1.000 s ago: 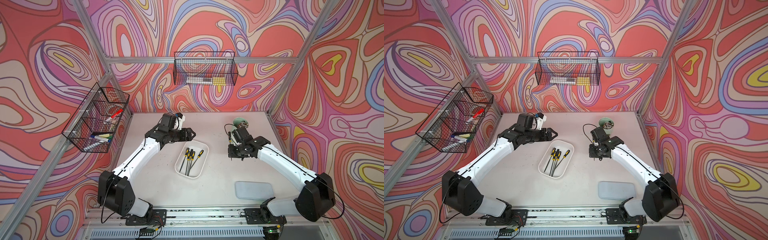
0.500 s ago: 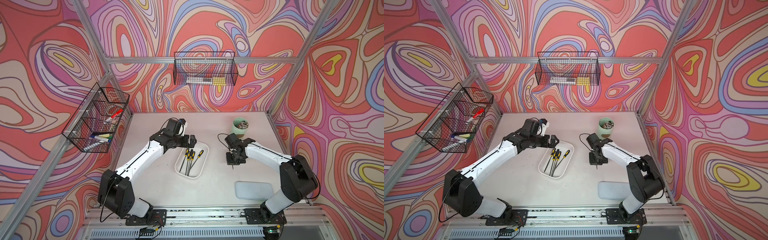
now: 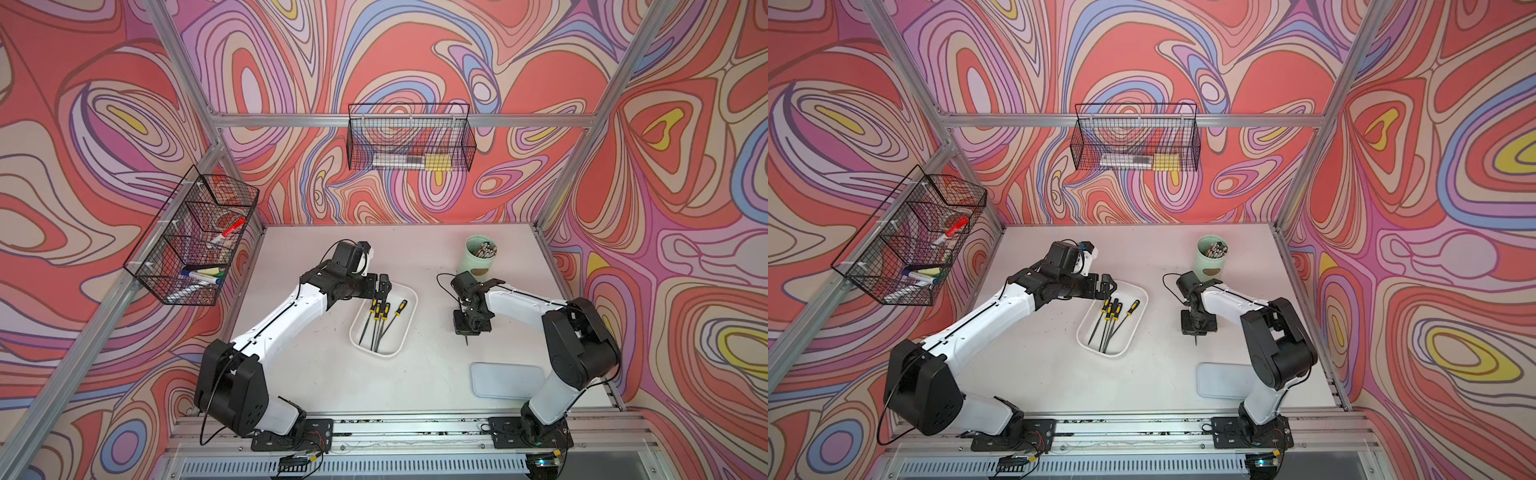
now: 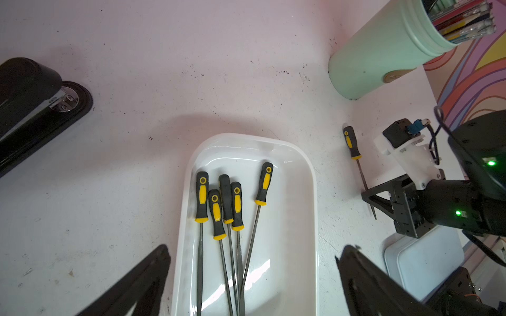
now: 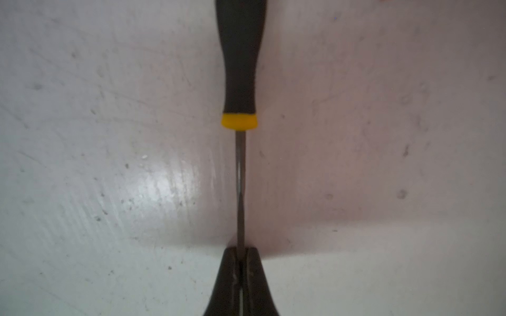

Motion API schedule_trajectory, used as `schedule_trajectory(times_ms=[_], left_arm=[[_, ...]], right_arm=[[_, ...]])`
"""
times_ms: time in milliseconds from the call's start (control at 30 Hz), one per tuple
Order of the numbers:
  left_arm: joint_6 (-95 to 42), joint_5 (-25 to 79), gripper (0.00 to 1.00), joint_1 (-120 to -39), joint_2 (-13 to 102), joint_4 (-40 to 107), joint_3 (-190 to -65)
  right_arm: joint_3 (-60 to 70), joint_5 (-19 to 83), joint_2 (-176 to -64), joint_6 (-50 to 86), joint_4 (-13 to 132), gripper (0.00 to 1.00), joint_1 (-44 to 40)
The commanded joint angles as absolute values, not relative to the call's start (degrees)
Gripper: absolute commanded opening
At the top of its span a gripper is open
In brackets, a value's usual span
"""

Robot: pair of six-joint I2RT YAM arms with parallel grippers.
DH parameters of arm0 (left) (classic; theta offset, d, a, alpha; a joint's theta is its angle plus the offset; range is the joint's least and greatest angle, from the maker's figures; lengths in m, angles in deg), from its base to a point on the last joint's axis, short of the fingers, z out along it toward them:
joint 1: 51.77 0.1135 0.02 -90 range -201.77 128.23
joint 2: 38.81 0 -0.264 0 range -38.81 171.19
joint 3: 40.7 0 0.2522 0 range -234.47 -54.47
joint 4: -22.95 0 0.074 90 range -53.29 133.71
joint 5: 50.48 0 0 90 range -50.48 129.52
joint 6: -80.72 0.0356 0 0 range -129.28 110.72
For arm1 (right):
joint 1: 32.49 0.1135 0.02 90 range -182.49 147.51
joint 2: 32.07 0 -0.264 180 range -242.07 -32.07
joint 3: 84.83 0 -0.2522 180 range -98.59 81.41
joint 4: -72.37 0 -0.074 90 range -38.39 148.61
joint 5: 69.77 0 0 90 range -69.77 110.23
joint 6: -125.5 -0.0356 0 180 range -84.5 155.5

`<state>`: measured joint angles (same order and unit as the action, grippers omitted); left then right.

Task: Take the file tool out of the storage box
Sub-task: Place the file tool at the center of the board.

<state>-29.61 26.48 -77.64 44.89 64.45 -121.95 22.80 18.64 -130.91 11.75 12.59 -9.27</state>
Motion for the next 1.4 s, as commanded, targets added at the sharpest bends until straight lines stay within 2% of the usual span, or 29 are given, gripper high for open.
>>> schedule_trajectory(times_ms=[0, 133, 300, 767, 1000, 1067, 1100, 1167, 1367], left_arm=[[-29.2, 27.9, 0.99, -77.8, 45.0, 64.1, -121.7], [-29.4, 29.0, 0.99, -77.9, 46.9, 64.9, -122.3], [-28.6, 30.7, 0.99, -77.8, 48.7, 65.2, -122.4], [-27.2, 31.8, 0.9, -80.1, 52.9, 65.7, -124.0], [-26.3, 36.4, 0.77, -82.6, 59.6, 69.2, -128.2], [-26.1, 37.5, 0.71, -83.3, 61.5, 70.2, -129.9], [-26.1, 37.7, 0.69, -83.7, 62.4, 70.5, -130.7], [-25.7, 37.7, 0.64, -84.6, 64.1, 70.6, -132.2], [-25.1, 36.9, 0.52, -86.7, 69.1, 70.6, -136.4]], right_arm=[[22.5, 18.3, -132.4, 12.2, 13.0, 0.0, -9.6], [22.8, 18.0, -132.6, 12.3, 12.9, 0.01, -9.6], [23.3, 17.4, -132.0, 12.5, 12.8, 0.09, -9.6], [20.1, 14.8, -125.6, 14.5, 9.8, 0.19, -9.7], [15.5, 19.9, -117.0, 18.2, 9.7, 0.45, -9.6], [15.1, 23.0, -114.9, 18.8, 10.7, 0.57, -9.6], [15.2, 24.4, -113.7, 19.1, 11.4, 0.67, -9.6], [15.4, 27.5, -112.3, 19.7, 12.5, 0.96, -9.6], [17.3, 30.2, -109.7, 19.8, 14.0, 0.98, -9.6]])
